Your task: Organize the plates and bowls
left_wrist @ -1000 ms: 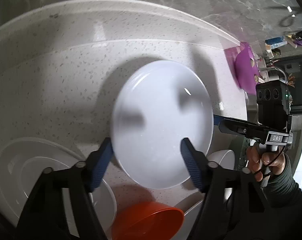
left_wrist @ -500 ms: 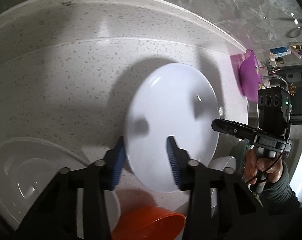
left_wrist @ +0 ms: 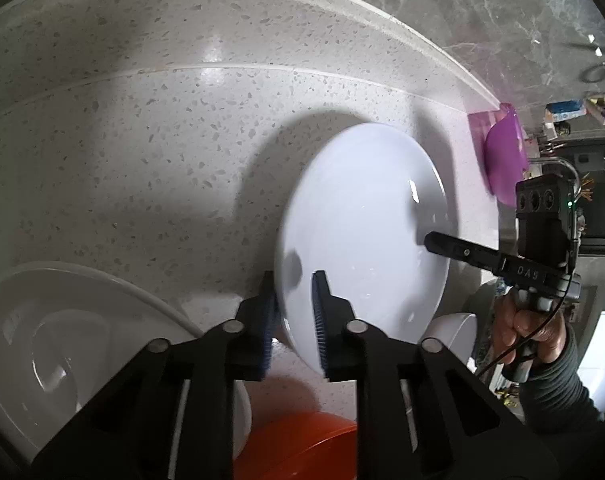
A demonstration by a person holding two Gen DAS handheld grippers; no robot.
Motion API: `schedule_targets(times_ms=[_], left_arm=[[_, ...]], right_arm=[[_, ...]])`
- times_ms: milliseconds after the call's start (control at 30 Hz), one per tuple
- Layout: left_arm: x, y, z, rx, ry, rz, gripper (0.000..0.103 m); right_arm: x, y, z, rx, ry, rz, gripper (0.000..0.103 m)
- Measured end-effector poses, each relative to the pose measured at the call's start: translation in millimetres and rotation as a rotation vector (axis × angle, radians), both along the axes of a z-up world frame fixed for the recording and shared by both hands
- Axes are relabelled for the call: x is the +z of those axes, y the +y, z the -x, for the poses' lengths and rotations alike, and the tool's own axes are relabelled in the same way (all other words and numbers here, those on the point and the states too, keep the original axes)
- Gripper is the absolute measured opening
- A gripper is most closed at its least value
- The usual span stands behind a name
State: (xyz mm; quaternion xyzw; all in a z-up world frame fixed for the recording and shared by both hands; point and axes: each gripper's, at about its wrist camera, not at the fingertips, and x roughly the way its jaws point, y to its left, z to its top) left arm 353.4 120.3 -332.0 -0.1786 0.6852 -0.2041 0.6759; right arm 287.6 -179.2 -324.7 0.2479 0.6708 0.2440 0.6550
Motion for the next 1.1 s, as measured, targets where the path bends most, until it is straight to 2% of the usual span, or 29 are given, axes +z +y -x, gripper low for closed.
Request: schedule_targets(times_ms=[133, 567, 1100], left_arm=[[-3, 7, 1, 0.029, -0.005, 0.011, 0.005], [4, 6, 2, 0.024, -0.017, -0.002, 0.005], [42, 7, 10, 0.023, -0.055, -0.01, 0.005]], right_arm=[[1, -6, -1, -0.003, -0.006, 0.009, 0.006], [4, -3, -3, 0.008, -0.028, 0.031, 0.007], [28, -13, -5, 0.013, -0.063, 0.017, 0.007]])
